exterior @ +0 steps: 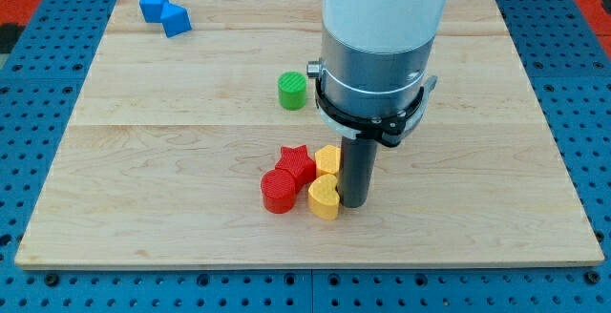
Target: Move your arm towards the green star
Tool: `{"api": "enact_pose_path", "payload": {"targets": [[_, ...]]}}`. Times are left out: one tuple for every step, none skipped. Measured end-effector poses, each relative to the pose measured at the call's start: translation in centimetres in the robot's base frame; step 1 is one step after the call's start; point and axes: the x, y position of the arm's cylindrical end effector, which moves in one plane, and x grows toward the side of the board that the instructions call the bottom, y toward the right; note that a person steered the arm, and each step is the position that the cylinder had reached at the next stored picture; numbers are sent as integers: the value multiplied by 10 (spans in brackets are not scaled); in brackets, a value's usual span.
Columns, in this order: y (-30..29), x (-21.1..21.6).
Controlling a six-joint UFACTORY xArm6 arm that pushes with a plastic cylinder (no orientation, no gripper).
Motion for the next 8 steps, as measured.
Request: {"api": "enact_pose_path", "payload": {"targets": [[12,0],[23,0],[34,0],[47,0],[58,0],[70,0],[82,0],[91,0]]}}
